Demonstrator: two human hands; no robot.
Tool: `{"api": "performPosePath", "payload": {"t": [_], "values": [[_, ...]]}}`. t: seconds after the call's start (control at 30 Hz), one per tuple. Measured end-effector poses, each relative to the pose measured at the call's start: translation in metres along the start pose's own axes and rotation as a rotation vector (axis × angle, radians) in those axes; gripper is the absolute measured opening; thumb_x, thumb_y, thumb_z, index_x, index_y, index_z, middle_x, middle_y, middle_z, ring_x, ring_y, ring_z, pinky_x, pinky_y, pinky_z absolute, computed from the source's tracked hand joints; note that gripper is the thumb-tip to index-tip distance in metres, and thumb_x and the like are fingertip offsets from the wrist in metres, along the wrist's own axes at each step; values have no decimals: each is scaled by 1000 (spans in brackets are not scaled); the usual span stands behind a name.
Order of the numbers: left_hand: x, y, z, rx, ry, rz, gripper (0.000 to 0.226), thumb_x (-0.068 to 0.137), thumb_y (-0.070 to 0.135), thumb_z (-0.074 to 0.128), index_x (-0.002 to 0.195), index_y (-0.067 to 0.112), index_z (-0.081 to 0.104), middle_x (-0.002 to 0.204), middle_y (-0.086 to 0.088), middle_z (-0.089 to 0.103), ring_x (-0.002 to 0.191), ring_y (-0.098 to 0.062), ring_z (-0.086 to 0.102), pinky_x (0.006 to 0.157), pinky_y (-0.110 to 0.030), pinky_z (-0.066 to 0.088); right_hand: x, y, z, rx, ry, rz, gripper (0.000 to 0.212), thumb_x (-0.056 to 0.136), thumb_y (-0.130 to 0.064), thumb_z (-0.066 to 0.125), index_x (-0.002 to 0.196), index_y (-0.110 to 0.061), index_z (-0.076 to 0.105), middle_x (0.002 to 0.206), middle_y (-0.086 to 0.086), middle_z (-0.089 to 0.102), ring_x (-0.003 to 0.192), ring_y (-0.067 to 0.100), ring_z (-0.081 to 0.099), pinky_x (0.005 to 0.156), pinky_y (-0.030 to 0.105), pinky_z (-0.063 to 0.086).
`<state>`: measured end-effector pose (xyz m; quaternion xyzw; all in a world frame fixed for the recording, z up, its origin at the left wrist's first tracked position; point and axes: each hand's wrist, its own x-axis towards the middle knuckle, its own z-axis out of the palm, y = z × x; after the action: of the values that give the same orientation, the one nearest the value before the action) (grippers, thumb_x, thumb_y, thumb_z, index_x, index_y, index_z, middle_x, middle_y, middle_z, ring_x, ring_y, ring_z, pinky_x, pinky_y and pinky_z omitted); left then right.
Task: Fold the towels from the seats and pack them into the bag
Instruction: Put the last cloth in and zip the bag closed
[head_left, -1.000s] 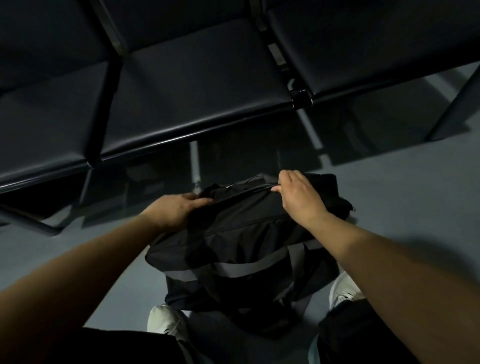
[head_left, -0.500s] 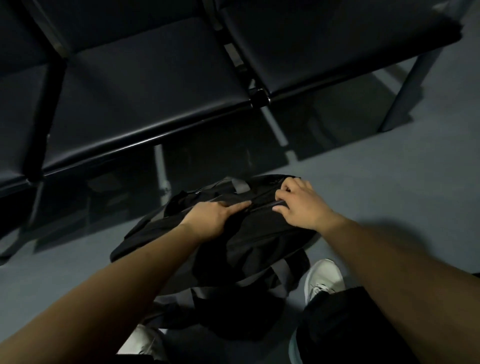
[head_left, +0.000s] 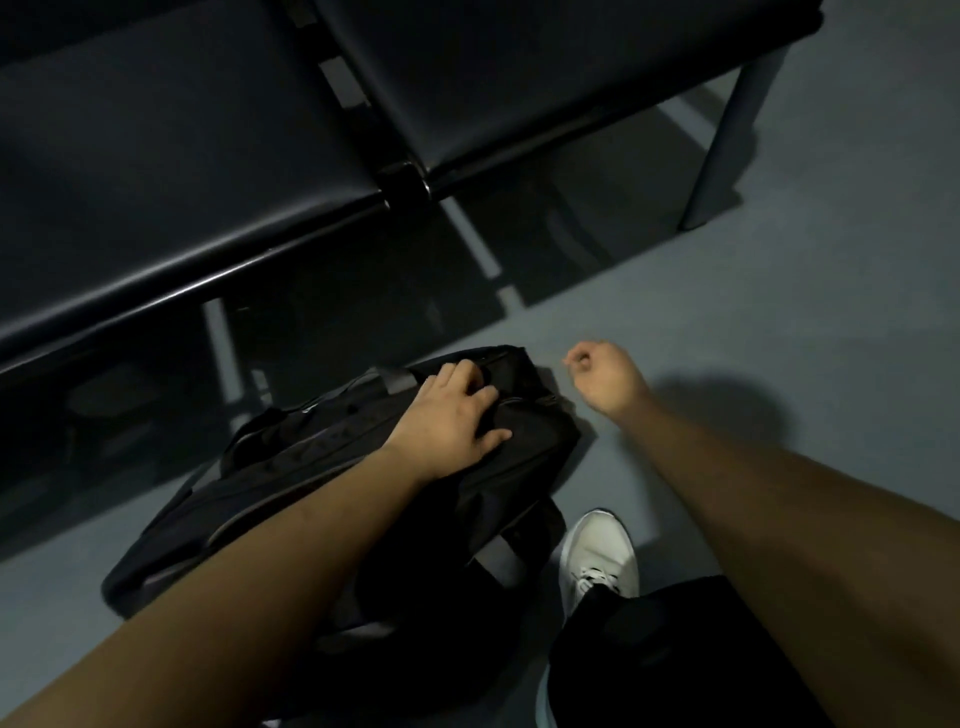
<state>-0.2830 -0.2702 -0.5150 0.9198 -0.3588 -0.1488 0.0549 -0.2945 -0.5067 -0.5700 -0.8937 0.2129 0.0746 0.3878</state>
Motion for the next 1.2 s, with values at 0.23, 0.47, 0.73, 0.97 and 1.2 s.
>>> {"api": "performPosePath", "payload": {"t": [0.23, 0.47, 0.73, 0.97, 1.2], "values": [[31, 29, 16, -5, 137, -132, 52, 93, 63, 47, 113, 18, 63, 120, -9, 51, 117, -30, 44, 100, -45, 38, 37, 32, 25, 216, -350, 205, 40, 95, 11, 48, 132, 3, 60, 107, 19, 62, 86, 23, 57, 67, 19, 44], [28, 28, 25, -79, 127, -183, 31, 91, 34, 61, 112, 11, 58, 122, -11, 49, 117, -33, 43, 97, -47, 35, 27, 43, 38, 258, -426, 243, 29, 97, 11, 51, 112, -11, 63, 73, 5, 56, 57, 10, 55, 48, 16, 45], [31, 32, 25, -83, 94, -232, 31, 95, 32, 55, 116, 9, 55, 129, -9, 47, 122, -30, 39, 99, -44, 35, 42, 56, 14, 20, -310, 186, 21, 79, -6, 65, 60, -17, 67, 66, 10, 74, 59, 24, 69, 71, 40, 59], [30, 38, 13, -145, 66, -280, 41, 90, 33, 49, 125, 13, 51, 128, -11, 47, 120, -31, 40, 99, -43, 36, 31, 6, -32, -42, -370, 9, 30, 90, 3, 49, 70, -15, 61, 59, 6, 58, 50, 17, 55, 43, 16, 41], [52, 52, -12, -127, 242, -214, 43, 85, 59, 57, 112, 29, 73, 107, -7, 48, 105, -31, 42, 93, -41, 38, 30, -27, -73, 147, -585, 13, 29, 97, 6, 51, 75, -10, 63, 60, 2, 58, 49, 9, 51, 49, 19, 43]]}}
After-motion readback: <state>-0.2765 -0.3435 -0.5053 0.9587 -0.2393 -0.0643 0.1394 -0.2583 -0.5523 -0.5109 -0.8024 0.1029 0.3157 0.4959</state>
